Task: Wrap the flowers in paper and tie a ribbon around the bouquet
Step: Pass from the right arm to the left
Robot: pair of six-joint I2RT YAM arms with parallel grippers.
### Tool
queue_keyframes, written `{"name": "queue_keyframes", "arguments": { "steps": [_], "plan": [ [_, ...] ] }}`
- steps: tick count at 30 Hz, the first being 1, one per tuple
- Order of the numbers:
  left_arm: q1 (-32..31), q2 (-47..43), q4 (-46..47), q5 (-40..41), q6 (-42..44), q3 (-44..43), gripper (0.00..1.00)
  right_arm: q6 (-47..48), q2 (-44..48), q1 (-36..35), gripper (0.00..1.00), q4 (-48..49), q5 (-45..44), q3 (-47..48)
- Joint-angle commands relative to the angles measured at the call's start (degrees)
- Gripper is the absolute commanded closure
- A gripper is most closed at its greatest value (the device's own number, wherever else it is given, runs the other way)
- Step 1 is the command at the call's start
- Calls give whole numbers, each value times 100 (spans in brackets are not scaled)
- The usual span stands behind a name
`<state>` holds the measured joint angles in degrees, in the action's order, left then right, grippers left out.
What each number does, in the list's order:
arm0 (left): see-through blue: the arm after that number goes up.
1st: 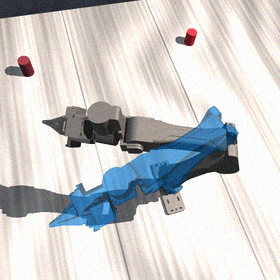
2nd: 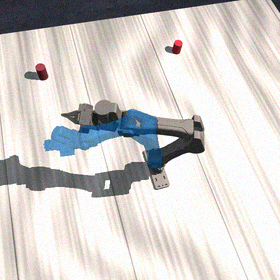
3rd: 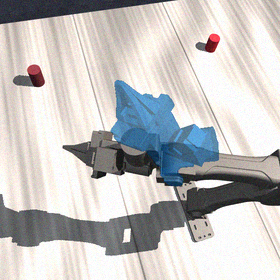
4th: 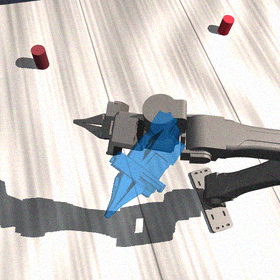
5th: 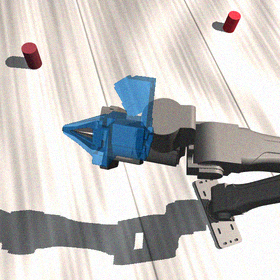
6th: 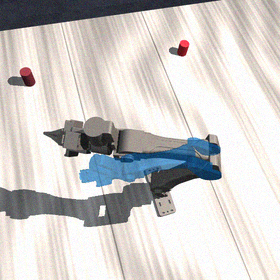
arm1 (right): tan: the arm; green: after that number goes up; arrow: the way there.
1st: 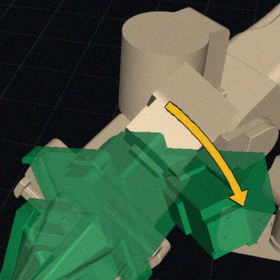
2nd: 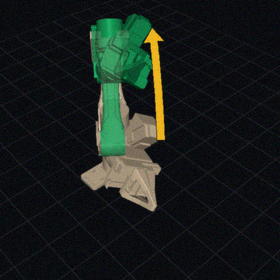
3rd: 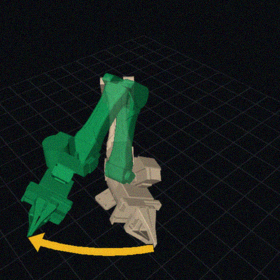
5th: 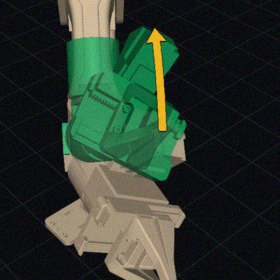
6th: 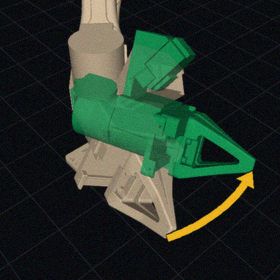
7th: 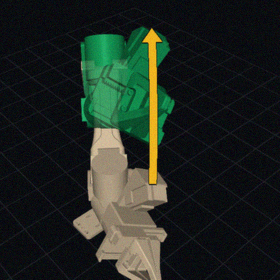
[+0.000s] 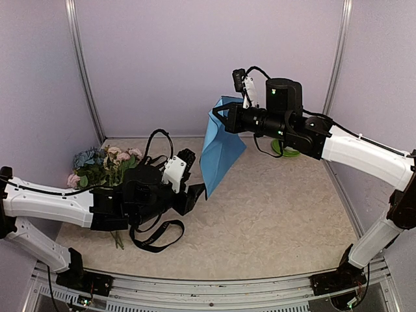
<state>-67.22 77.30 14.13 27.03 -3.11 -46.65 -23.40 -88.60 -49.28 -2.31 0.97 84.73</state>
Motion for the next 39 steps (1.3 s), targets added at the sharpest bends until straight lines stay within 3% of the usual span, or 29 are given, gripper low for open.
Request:
{"name": "queue_keyframes", "arguments": {
  "steps": [1, 10, 15, 19, 22, 27, 30, 39],
  "plan": [
    [-45, -216, -73, -209, -137, -223, 44, 87, 104, 50, 100, 8, -100, -5],
    [-12, -913, -367, -136, -77, -213, 37, 94, 123, 54, 100, -14, -106, -49],
    [43, -518, -434, 124, 455, -546, 37, 72, 115, 56, 100, -50, -26, -57],
    [152, -328, -512, 281, 746, -727, 51, 72, 125, 51, 100, -71, 31, -56],
    [235, -396, -673, 42, 650, -728, 53, 97, 115, 51, 100, -94, 24, -27],
    [218, -892, -660, -796, 424, -231, 41, 122, 113, 53, 100, -108, -3, -32],
    [231, -1271, -349, -1160, 304, 313, 39, 121, 122, 57, 100, -106, -8, -56],
    [379, -1214, -83, -1316, -347, 637, 51, 130, 159, 57, 100, -66, -45, -100]
  ]
}}
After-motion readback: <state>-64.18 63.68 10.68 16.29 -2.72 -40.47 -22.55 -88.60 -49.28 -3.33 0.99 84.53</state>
